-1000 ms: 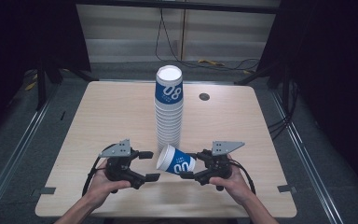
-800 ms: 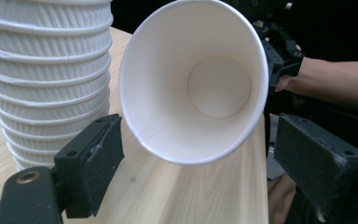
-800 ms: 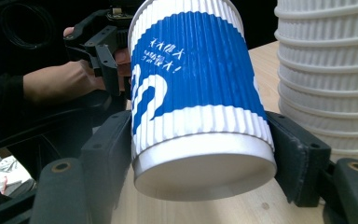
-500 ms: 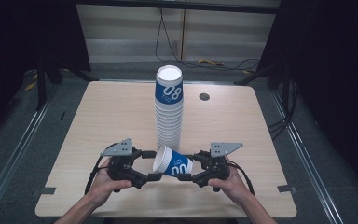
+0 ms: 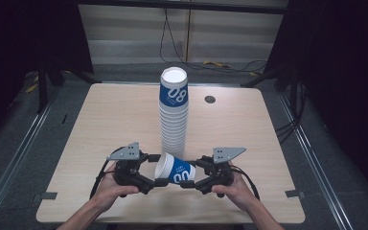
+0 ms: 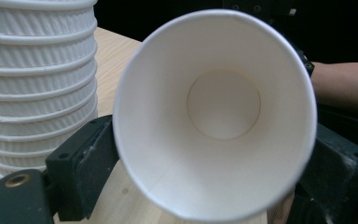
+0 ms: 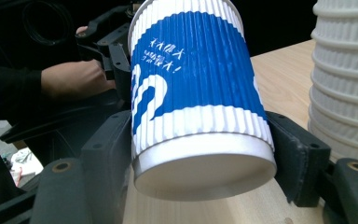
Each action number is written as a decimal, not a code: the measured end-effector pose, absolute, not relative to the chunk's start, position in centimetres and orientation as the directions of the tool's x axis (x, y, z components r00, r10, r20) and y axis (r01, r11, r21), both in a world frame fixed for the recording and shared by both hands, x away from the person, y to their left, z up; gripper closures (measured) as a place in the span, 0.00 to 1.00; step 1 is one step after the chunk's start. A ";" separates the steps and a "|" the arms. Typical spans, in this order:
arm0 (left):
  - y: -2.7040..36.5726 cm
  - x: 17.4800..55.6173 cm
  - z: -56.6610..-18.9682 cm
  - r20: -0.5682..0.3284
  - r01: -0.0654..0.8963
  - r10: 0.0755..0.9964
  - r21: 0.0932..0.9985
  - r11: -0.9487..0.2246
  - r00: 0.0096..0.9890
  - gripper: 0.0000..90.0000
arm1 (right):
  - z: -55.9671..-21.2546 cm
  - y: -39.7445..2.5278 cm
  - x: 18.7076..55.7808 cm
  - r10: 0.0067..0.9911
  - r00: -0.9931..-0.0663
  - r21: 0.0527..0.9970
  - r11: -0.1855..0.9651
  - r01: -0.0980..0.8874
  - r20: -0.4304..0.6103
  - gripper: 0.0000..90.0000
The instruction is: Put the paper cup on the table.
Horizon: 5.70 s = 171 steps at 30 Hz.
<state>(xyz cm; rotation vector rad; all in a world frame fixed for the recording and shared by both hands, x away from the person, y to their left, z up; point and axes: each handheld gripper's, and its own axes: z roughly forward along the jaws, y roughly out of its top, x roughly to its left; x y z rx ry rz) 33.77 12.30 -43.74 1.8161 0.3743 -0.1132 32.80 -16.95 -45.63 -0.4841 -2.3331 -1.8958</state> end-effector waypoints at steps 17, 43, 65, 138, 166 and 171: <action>11.8 33.8 -44.0 -0.293 0.328 0.165 0.910 -0.254 0.942 0.13 | -45.9 -15.9 32.6 0.160 -0.955 0.932 0.230 0.281 0.249 0.32; 12.4 33.8 -43.2 -0.262 0.295 0.159 0.924 -0.242 0.952 0.21 | -46.1 -16.0 32.6 0.191 -0.928 0.892 0.271 0.363 0.320 0.25; 14.0 34.3 -42.7 -0.233 0.307 0.255 0.902 -0.305 0.939 0.21 | -45.6 -18.0 32.4 0.382 -0.879 0.874 0.274 0.402 0.284 0.16; 20.0 44.3 -41.0 -0.008 0.552 0.671 0.576 -0.603 0.741 0.21 | -45.6 -21.8 32.2 0.637 -0.757 0.898 0.236 0.370 0.145 0.18; 18.5 46.7 -42.7 0.012 0.603 0.665 0.409 -0.685 0.747 0.18 | -45.7 -21.8 32.2 0.636 -0.759 0.899 0.237 0.368 0.143 0.19; 17.8 46.9 -42.8 0.025 0.601 0.665 0.404 -0.690 0.746 0.17 | -45.8 -21.7 32.2 0.631 -0.762 0.897 0.240 0.372 0.147 0.18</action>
